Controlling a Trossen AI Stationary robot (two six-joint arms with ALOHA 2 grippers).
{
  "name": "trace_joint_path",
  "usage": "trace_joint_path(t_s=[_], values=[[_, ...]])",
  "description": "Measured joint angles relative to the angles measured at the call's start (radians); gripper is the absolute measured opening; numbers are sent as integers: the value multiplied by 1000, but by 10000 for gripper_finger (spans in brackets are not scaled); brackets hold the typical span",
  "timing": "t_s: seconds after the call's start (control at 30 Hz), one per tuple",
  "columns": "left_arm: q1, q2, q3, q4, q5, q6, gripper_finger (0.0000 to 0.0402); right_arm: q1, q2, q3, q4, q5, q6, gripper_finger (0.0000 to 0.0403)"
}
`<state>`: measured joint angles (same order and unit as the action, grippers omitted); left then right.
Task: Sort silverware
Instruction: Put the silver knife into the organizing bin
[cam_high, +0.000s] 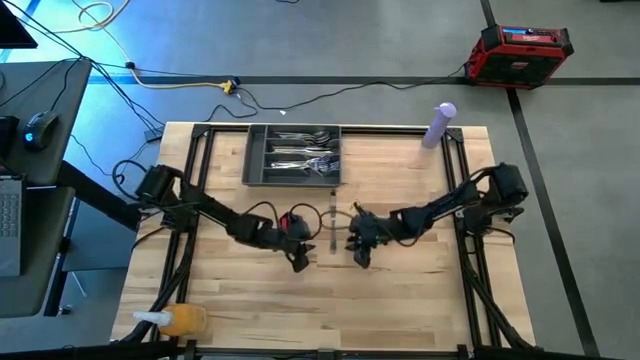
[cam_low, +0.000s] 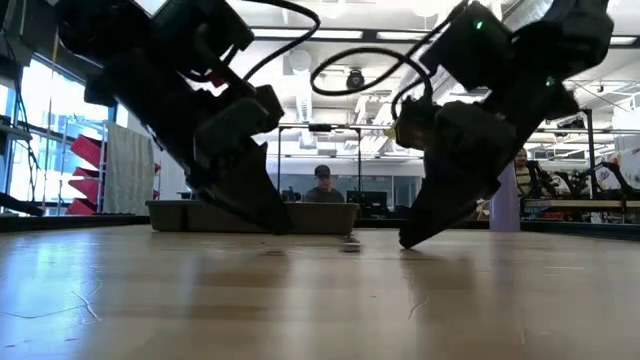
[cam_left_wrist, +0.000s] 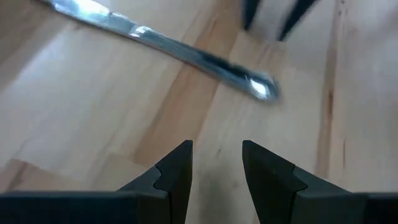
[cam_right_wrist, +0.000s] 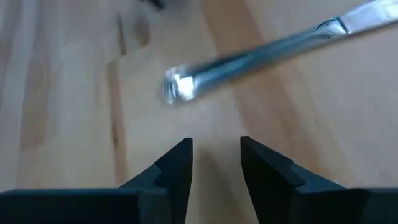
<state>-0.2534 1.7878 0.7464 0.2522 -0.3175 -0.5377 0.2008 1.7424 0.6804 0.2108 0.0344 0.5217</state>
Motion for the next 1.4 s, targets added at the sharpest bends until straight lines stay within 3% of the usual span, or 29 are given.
trace_joint_path(t_s=[0.23, 0.43, 0.67, 0.77, 1.0, 1.13, 1.4], values=[[48, 0, 2, -36, 12, 79, 119, 33, -23, 33, -99, 62, 17, 122], [127, 31, 1, 23, 118, 187, 119, -22, -18, 23, -78, 102, 3, 122], [138, -3, 1, 2, 213, 189, 119, -96, -18, 64, -49, 106, -445, 122], [102, -72, 2, -30, 178, 167, 119, -182, -19, 93, -48, 34, -678, 126], [-10, -167, 2, -42, 3, 120, 119, -358, -7, 124, -50, -438, -1136, 184], [-62, -165, 1, -65, -93, 113, 119, -385, 63, 125, 1, -470, -1286, 217], [-89, -162, 1, -92, -149, 113, 119, -392, 247, 138, 146, -538, -1254, 211]])
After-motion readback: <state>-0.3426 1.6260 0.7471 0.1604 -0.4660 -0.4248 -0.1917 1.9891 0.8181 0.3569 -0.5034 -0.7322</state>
